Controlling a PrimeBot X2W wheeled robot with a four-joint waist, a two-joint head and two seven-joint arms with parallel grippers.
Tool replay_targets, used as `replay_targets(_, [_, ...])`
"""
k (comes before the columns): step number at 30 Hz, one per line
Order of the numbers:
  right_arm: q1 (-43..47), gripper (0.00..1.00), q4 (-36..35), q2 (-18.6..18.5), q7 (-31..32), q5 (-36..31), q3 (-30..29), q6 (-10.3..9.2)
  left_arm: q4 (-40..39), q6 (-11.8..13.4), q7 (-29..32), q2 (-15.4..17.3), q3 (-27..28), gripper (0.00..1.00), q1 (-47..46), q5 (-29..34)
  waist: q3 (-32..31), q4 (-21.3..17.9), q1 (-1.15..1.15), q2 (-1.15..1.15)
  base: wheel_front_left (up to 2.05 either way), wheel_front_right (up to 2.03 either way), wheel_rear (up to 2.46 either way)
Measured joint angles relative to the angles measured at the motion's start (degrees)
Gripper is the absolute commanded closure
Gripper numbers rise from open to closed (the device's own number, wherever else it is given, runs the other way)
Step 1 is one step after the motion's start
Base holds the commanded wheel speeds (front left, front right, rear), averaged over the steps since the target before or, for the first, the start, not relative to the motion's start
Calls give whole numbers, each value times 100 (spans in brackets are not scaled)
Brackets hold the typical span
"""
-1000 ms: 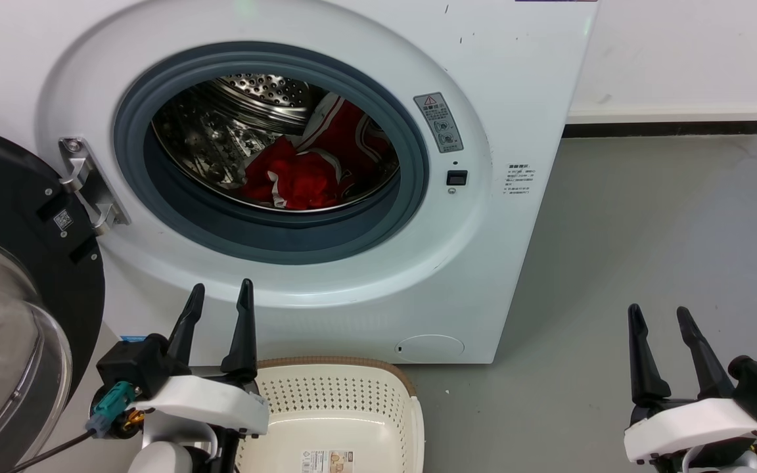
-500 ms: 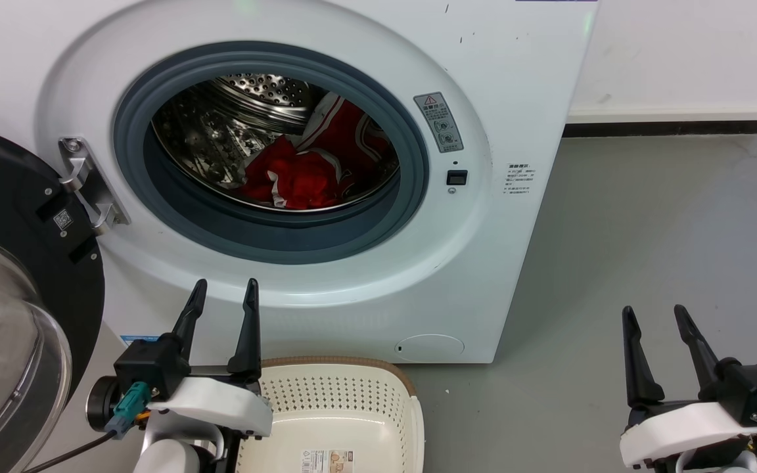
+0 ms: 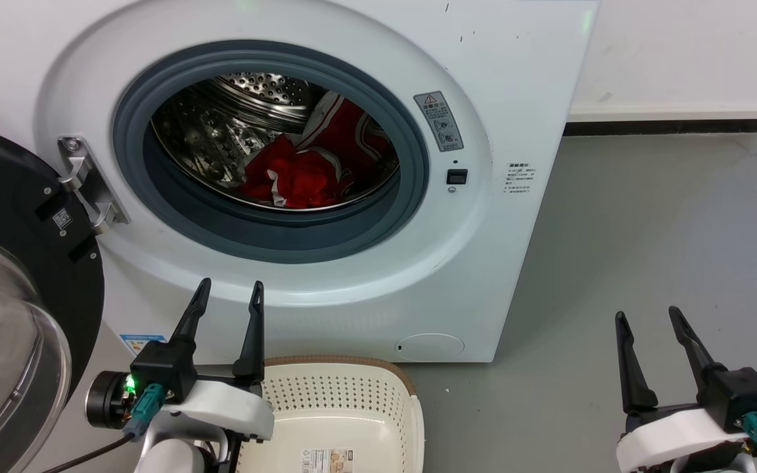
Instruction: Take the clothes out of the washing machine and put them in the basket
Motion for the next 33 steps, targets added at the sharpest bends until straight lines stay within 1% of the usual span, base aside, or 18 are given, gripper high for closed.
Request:
replay_targets(8, [12,0,9,0,-82,-256,-4,1,34,49,-62,-2,15,0,-5,270,1,-5,0,0,0,0,0])
replay_targets(28, [12,0,27,0,-83,-230,-27,1,181,76,-67,-7,81,0,-19,220,-8,3,0,0,0,0,0])
replay_targets(33, [-2,0,9,0,-85,-229,-12,1,318,75,-74,-3,102,0,-176,234,80,-12,0,0,0,0,0])
